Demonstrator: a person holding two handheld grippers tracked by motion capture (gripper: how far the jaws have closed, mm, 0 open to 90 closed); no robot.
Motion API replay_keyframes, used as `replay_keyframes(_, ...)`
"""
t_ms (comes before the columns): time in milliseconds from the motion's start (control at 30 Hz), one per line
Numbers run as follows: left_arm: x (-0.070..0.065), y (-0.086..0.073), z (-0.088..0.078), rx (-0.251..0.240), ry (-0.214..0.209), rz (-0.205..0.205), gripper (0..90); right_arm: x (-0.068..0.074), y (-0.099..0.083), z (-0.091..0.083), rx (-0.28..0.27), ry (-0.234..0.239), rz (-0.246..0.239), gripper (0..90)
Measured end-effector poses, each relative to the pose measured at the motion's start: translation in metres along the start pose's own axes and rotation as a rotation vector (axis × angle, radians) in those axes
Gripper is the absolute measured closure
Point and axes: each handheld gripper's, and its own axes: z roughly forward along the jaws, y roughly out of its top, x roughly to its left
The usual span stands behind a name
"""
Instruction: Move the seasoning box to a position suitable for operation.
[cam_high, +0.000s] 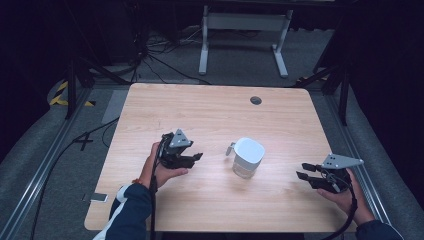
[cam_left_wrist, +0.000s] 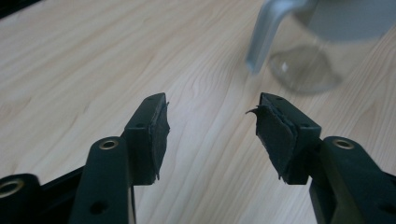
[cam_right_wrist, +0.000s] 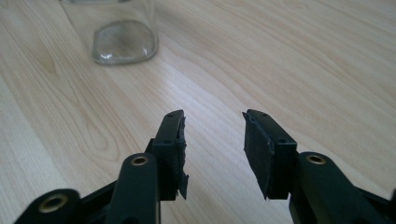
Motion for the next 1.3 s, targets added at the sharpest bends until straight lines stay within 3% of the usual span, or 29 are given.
replay_keyframes(100, -0.003, 0.021, 0.009, -0.023, 0.004, 0.033, 58.2, 0.000, 0.010, 0.003, -0.011, 0.015, -0.005, 62.6)
replay_keyframes(200, -0.009, 0.037, 0.019, -0.037, -0.035, 0.047, 63.6, 0.001, 0.021, 0.009, -0.004, 0.024, -0.022, 62.6)
replay_keyframes(400, -0.026, 0.062, 0.044, -0.010, -0.085, 0.122, 73.6, 0.008, 0.041, 0.024, -0.010, 0.031, -0.047, 59.2)
replay_keyframes(467, -0.029, 0.067, 0.050, -0.006, -0.089, 0.126, 74.6, 0.010, 0.044, 0.026, -0.013, 0.034, -0.049, 58.2)
replay_keyframes(800, -0.032, 0.076, 0.067, 0.003, -0.085, 0.127, 81.3, 0.011, 0.036, 0.027, 0.002, 0.032, -0.047, 57.5)
replay_keyframes(967, -0.032, 0.077, 0.062, -0.034, -0.084, 0.120, 86.0, 0.009, 0.035, 0.027, 0.008, 0.026, -0.045, 57.3)
replay_keyframes(1100, -0.037, 0.078, 0.057, -0.071, -0.116, 0.119, 89.4, 0.011, 0.035, 0.028, 0.016, 0.022, -0.055, 56.8)
replay_keyframes(1300, -0.043, 0.077, 0.059, -0.046, -0.123, 0.152, 89.7, 0.012, 0.034, 0.030, 0.024, 0.021, -0.060, 55.9)
